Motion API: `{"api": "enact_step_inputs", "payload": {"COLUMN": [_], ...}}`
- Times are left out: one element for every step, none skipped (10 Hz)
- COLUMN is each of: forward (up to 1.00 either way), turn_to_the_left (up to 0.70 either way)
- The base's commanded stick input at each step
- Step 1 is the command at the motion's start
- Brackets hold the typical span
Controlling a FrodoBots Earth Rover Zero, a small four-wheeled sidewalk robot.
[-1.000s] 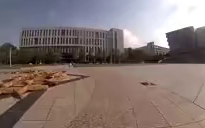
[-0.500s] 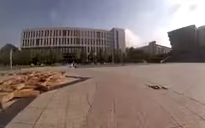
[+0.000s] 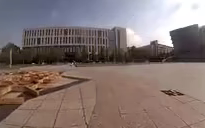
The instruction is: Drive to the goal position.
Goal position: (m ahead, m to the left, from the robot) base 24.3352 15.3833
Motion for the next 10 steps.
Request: {"api": "enact_step_inputs", "payload": {"forward": [1.0, 1.0, 1.0, 1.0, 1.0, 1.0, 1.0, 1.0, 1.0, 1.0], "turn_to_the_left": [0.04, 0.04, 0.04, 0.04, 0.04, 0.04, 0.04, 0.04, 0.04, 0.04]}}
